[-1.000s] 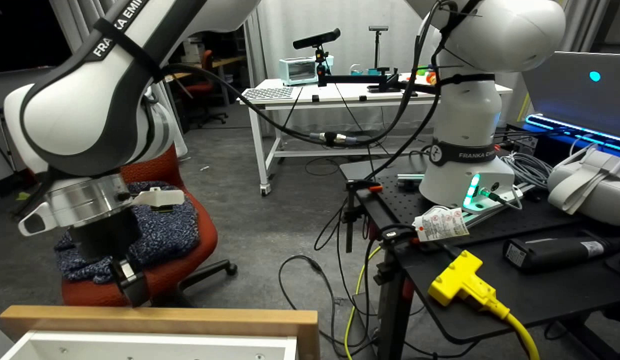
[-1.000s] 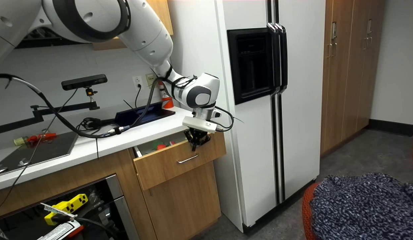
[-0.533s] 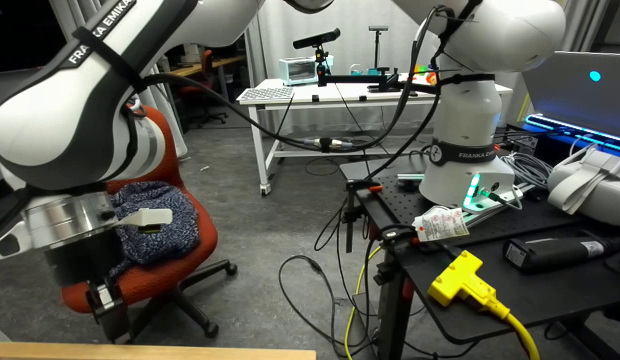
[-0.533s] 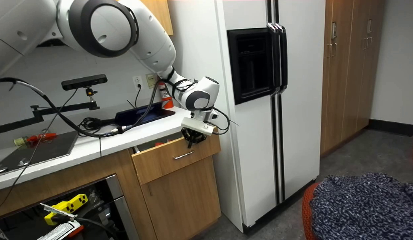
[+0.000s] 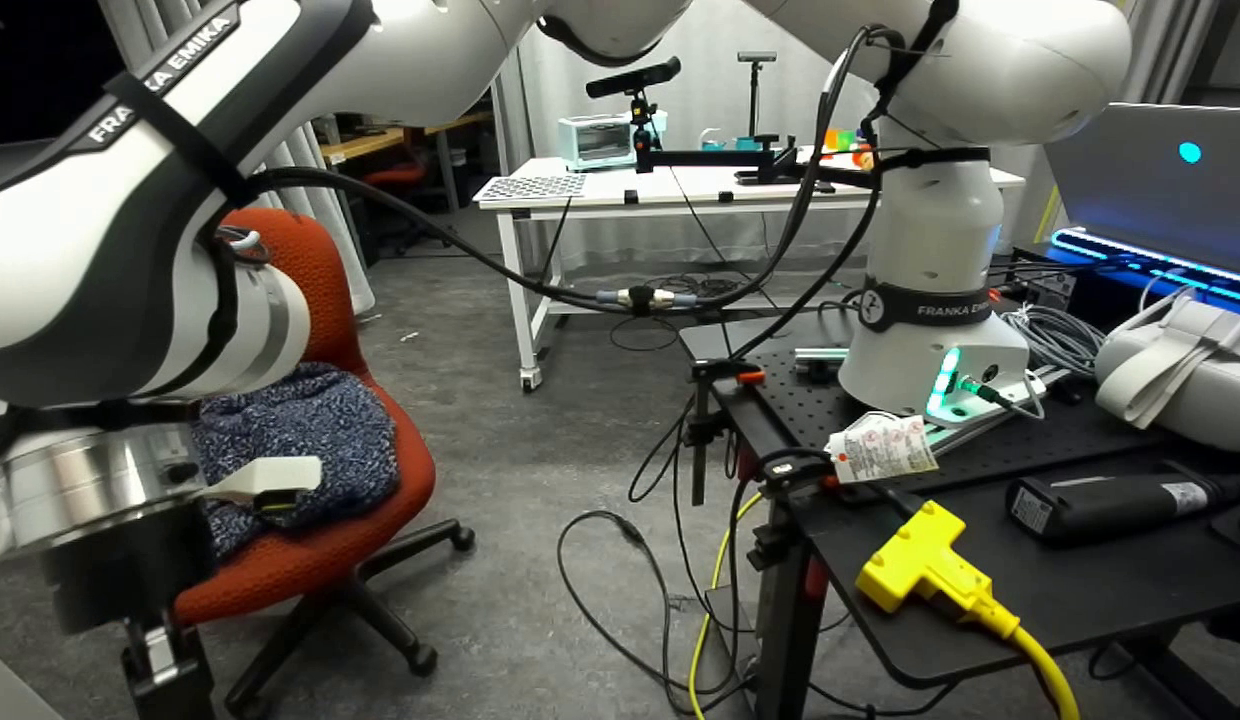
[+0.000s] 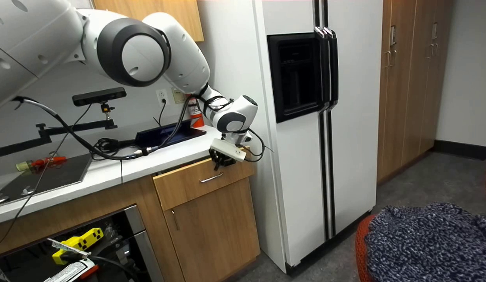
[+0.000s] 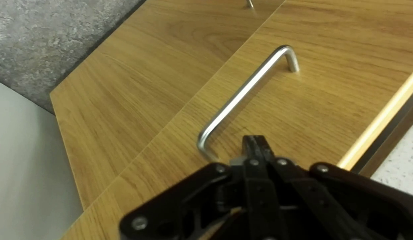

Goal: Close the open drawer

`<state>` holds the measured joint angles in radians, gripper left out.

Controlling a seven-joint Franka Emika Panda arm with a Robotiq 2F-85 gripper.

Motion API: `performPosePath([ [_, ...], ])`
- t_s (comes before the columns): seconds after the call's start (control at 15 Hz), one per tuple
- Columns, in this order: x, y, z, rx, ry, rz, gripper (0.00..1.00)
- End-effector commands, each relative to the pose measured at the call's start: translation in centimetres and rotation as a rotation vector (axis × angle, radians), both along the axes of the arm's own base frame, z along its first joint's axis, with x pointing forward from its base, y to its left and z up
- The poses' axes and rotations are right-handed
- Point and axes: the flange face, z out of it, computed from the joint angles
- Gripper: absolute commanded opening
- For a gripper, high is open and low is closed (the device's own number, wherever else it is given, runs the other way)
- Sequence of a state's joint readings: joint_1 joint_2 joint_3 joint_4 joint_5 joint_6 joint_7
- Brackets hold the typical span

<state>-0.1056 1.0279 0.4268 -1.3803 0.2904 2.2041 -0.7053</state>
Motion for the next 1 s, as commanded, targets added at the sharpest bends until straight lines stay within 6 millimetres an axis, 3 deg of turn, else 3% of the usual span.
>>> performPosePath([
  [0.0, 0.4, 2.8, -0.1, 0.115, 0.043, 0.034, 0.00],
  [0.47, 0.2, 4.7, -0.1, 0.196, 0.114, 0.058, 0.00],
  [0.93, 0.6, 4.3, 2.5, 0.145, 0.005, 0.086, 0.00],
])
